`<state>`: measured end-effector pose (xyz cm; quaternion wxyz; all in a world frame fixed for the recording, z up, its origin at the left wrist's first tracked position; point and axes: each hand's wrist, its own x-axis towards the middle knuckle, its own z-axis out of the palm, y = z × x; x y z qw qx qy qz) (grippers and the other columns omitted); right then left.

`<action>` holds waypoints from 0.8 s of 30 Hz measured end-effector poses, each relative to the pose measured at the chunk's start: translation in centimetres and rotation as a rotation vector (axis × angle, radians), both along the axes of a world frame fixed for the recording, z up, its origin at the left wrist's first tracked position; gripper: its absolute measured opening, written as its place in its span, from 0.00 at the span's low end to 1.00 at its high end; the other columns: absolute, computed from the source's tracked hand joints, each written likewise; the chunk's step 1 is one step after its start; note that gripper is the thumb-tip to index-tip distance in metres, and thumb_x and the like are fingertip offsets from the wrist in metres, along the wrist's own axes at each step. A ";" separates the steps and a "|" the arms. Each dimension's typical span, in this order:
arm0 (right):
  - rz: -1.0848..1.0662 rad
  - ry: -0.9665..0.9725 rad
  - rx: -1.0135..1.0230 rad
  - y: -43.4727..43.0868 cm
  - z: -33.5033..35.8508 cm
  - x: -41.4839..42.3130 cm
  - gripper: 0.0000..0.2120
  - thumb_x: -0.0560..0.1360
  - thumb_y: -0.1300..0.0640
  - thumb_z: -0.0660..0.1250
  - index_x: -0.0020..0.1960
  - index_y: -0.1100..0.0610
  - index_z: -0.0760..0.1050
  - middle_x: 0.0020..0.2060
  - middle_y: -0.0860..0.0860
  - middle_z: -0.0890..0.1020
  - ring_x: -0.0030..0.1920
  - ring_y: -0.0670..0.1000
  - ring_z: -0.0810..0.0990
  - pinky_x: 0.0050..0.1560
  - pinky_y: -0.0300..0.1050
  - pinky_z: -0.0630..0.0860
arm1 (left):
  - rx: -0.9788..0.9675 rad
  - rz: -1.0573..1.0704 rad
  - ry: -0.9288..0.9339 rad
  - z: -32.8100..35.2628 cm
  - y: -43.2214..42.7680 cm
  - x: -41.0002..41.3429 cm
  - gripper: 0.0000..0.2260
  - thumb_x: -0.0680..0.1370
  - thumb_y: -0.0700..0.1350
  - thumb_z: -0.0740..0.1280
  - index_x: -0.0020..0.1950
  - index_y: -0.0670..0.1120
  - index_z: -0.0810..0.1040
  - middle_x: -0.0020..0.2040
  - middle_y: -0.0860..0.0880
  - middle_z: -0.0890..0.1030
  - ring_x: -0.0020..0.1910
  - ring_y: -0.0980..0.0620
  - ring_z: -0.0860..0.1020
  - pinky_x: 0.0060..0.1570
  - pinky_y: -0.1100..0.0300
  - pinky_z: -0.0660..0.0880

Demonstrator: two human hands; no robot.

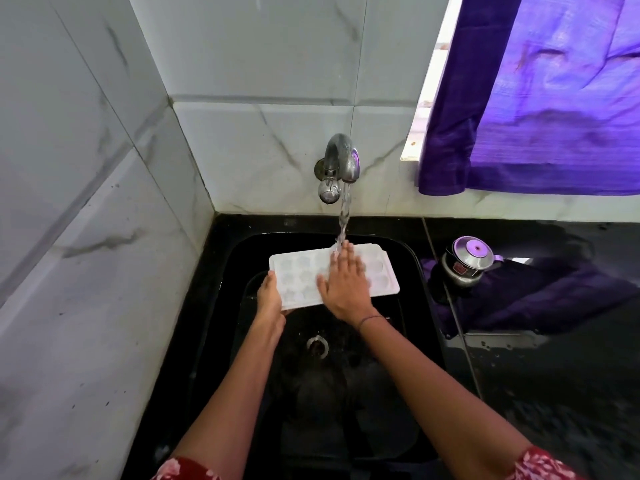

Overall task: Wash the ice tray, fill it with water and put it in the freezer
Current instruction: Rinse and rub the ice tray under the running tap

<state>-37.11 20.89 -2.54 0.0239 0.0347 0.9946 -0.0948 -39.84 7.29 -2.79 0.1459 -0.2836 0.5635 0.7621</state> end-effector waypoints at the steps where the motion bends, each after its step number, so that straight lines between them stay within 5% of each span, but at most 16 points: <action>1: 0.067 0.017 0.001 -1.5 0.0 0.0 0.32 0.80 0.45 0.42 0.76 0.64 0.42 0.76 0.62 0.42 0.76 0.59 0.38 0.75 0.53 0.39 | -0.001 -0.016 0.016 0.1 0.5 0.1 0.16 0.83 0.49 0.54 0.63 0.41 0.73 0.52 0.42 0.79 0.43 0.45 0.79 0.38 0.57 0.77; 7: 0.417 0.090 0.065 -4.4 -0.5 0.4 0.31 0.77 0.49 0.37 0.77 0.62 0.45 0.77 0.58 0.47 0.77 0.54 0.43 0.75 0.47 0.39 | 0.027 -0.068 0.119 -0.2 0.9 0.1 0.18 0.84 0.45 0.52 0.65 0.37 0.73 0.62 0.41 0.77 0.64 0.45 0.75 0.58 0.58 0.72; 10: 0.599 0.083 0.083 -3.0 -1.1 1.2 0.31 0.78 0.46 0.39 0.77 0.60 0.46 0.77 0.57 0.48 0.77 0.52 0.44 0.75 0.46 0.41 | 0.009 -0.005 0.092 -0.8 0.1 -0.7 0.16 0.83 0.48 0.53 0.56 0.42 0.77 0.56 0.42 0.80 0.60 0.43 0.77 0.54 0.54 0.75; 13: 0.656 0.094 0.093 -0.7 -1.3 2.1 0.29 0.80 0.44 0.43 0.77 0.56 0.49 0.77 0.53 0.49 0.77 0.50 0.45 0.75 0.48 0.43 | 0.013 0.025 0.083 -0.9 -0.1 -0.9 0.16 0.83 0.50 0.54 0.62 0.42 0.75 0.58 0.40 0.79 0.55 0.42 0.79 0.55 0.47 0.75; 21: 0.194 -0.006 0.025 10.1 -2.0 2.2 0.42 0.70 0.30 0.25 0.77 0.52 0.42 0.76 0.48 0.39 0.75 0.49 0.34 0.76 0.58 0.40 | -0.053 0.067 0.082 -1.0 -1.9 -1.3 0.16 0.83 0.50 0.53 0.68 0.47 0.70 0.60 0.45 0.78 0.57 0.41 0.78 0.55 0.42 0.76; 24: 0.013 0.182 -0.224 10.8 0.1 -0.8 0.29 0.80 0.40 0.47 0.74 0.57 0.61 0.76 0.56 0.56 0.76 0.56 0.52 0.75 0.53 0.52 | -0.063 0.063 0.083 -1.2 -2.2 -0.9 0.15 0.83 0.50 0.53 0.67 0.48 0.70 0.57 0.45 0.78 0.55 0.42 0.78 0.48 0.48 0.77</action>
